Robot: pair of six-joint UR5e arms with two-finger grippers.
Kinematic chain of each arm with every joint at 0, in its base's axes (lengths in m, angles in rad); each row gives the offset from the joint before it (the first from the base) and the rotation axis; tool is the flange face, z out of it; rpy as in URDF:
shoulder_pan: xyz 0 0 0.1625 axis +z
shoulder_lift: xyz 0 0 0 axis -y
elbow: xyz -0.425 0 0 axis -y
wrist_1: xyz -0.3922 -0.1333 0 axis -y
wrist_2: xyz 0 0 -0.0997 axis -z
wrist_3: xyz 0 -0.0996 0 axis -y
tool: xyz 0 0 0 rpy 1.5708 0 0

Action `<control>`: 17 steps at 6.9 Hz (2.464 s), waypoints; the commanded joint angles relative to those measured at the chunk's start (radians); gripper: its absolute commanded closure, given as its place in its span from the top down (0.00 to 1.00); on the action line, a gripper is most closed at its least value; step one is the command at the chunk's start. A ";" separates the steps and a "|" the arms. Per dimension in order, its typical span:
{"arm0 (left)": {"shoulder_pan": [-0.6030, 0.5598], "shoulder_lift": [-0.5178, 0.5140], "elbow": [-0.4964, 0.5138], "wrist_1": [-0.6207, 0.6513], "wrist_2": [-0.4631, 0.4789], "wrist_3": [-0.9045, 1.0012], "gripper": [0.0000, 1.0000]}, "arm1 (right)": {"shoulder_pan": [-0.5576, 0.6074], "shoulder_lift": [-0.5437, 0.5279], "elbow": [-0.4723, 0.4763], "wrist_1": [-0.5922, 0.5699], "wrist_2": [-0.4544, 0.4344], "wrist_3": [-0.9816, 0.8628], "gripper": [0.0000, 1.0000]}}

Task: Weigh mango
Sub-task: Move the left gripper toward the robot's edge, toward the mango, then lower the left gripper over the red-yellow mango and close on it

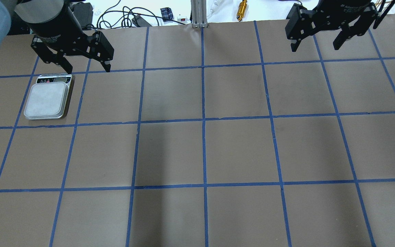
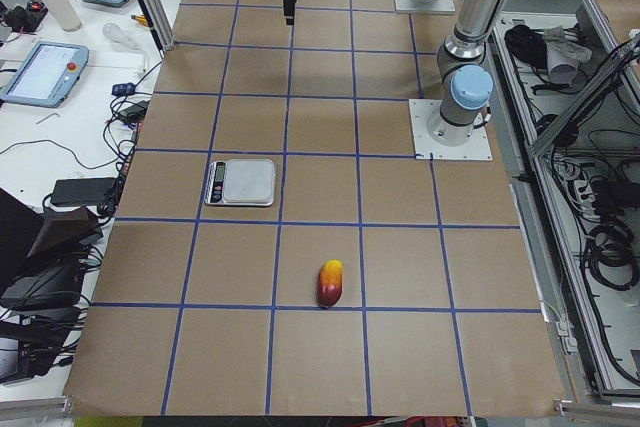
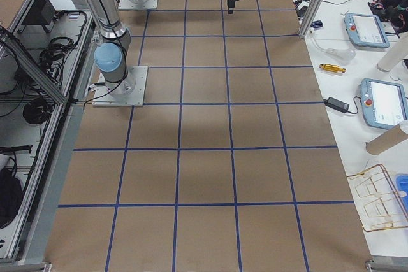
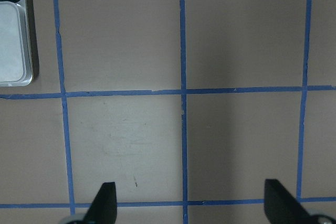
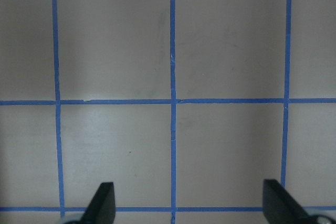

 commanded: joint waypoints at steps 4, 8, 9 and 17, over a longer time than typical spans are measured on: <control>0.198 0.038 0.009 -0.062 0.003 0.427 1.00 | 0.000 0.001 0.000 0.000 -0.001 0.000 1.00; 0.556 0.040 0.011 -0.129 0.016 1.119 1.00 | 0.000 0.001 0.000 0.000 -0.001 0.000 1.00; 0.672 0.016 0.009 -0.119 0.052 1.309 1.00 | 0.000 0.001 0.000 0.000 -0.001 0.000 1.00; 1.035 -0.401 -0.032 0.443 0.045 2.474 1.00 | 0.000 0.001 0.000 0.000 -0.001 0.000 1.00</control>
